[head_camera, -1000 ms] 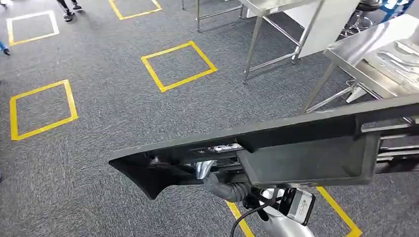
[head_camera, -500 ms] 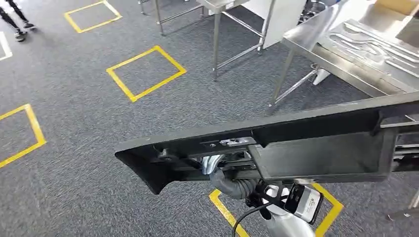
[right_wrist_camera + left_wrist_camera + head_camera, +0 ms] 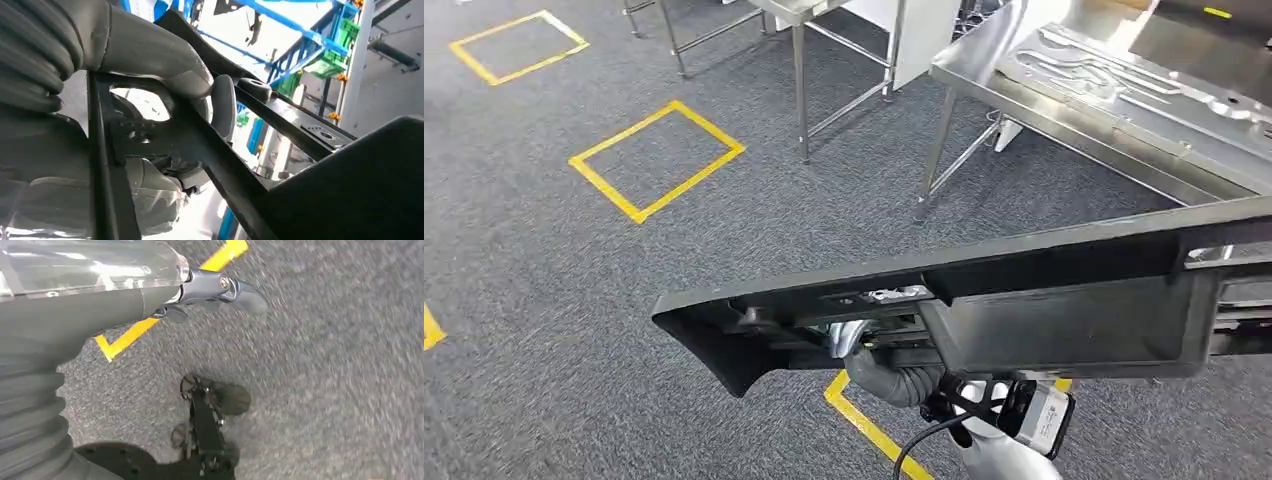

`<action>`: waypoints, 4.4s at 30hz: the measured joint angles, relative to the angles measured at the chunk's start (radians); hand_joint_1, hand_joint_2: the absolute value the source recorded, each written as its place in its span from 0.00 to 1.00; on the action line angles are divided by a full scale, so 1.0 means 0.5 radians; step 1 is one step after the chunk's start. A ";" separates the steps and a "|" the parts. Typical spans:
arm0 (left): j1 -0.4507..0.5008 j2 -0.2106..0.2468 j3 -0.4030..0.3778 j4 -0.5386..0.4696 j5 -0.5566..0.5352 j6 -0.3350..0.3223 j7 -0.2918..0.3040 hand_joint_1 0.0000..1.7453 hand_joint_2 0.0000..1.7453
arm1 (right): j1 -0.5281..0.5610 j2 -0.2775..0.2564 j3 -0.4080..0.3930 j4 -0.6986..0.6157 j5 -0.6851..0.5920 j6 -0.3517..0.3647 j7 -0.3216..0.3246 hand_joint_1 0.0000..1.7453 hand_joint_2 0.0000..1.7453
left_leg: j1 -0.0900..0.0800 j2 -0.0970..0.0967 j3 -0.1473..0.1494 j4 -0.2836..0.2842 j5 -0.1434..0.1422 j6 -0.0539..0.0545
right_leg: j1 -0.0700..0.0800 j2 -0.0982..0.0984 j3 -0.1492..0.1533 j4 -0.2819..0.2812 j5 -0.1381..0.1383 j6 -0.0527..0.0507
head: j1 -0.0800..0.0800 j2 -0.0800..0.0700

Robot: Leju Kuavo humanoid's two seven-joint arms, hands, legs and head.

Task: Take the parts from the cabinet and place them on the table.

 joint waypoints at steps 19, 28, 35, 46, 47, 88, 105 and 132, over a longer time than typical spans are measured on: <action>0.003 -0.008 0.002 0.000 0.005 0.034 0.017 0.00 1.00 | -0.010 0.000 -0.005 0.010 -0.021 -0.011 -0.002 1.00 1.00 | 0.010 -0.261 -0.034 0.056 -0.020 -0.053 | -0.002 0.324 0.017 -0.071 -0.007 -0.022 | 0.000 0.000; 0.013 -0.008 0.002 0.000 0.004 0.033 0.033 0.00 1.00 | 0.021 -0.015 -0.009 0.010 -0.024 -0.043 -0.004 1.00 1.00 | 0.000 -0.045 -0.022 0.026 -0.010 0.017 | -0.003 0.092 -0.262 0.471 -0.202 0.023 | 0.001 0.000; 0.001 -0.010 0.003 0.000 0.003 0.014 0.040 0.00 1.00 | 0.026 -0.016 -0.026 0.002 -0.043 -0.029 -0.008 1.00 1.00 | -0.019 0.092 0.022 0.011 -0.038 -0.036 | 0.050 -0.009 0.018 -0.081 -0.012 -0.053 | 0.001 0.000; 0.011 -0.005 0.002 0.000 -0.008 -0.034 0.024 0.00 1.00 | 0.051 -0.016 -0.060 0.005 -0.049 -0.028 -0.004 1.00 1.00 | 0.004 -0.206 -0.072 0.119 0.024 -0.069 | 0.012 0.274 0.054 -0.099 0.003 -0.075 | 0.001 0.000; 0.010 -0.002 0.002 0.000 -0.009 -0.038 0.021 0.00 1.00 | 0.052 -0.016 -0.061 0.005 -0.047 -0.028 -0.004 1.00 1.00 | 0.008 -0.303 -0.047 0.061 -0.002 -0.055 | 0.020 0.292 0.046 -0.089 -0.003 -0.063 | 0.001 0.000; 0.002 0.004 0.006 0.000 0.005 -0.161 -0.023 0.00 1.00 | 0.080 0.001 -0.101 -0.014 0.043 -0.037 -0.003 1.00 1.00 | -0.005 -0.130 0.037 -0.002 -0.043 0.031 | 0.002 0.100 -0.292 0.529 -0.246 0.033 | 0.001 0.000; 0.020 0.001 0.008 0.000 0.003 -0.166 -0.044 0.00 1.00 | 0.090 0.006 -0.115 -0.034 0.043 -0.036 -0.004 1.00 1.00 | -0.002 -0.127 -0.313 0.518 -0.312 -0.061 | 0.025 0.110 0.179 -0.114 -0.101 -0.105 | 0.001 0.000; -0.005 0.006 0.015 0.000 0.002 -0.167 -0.055 0.00 1.00 | 0.093 0.005 -0.162 0.002 0.119 -0.134 -0.002 1.00 1.00 | -0.014 -0.155 -0.164 0.511 -0.244 -0.044 | 0.015 0.039 0.095 -0.119 -0.023 -0.102 | 0.003 0.000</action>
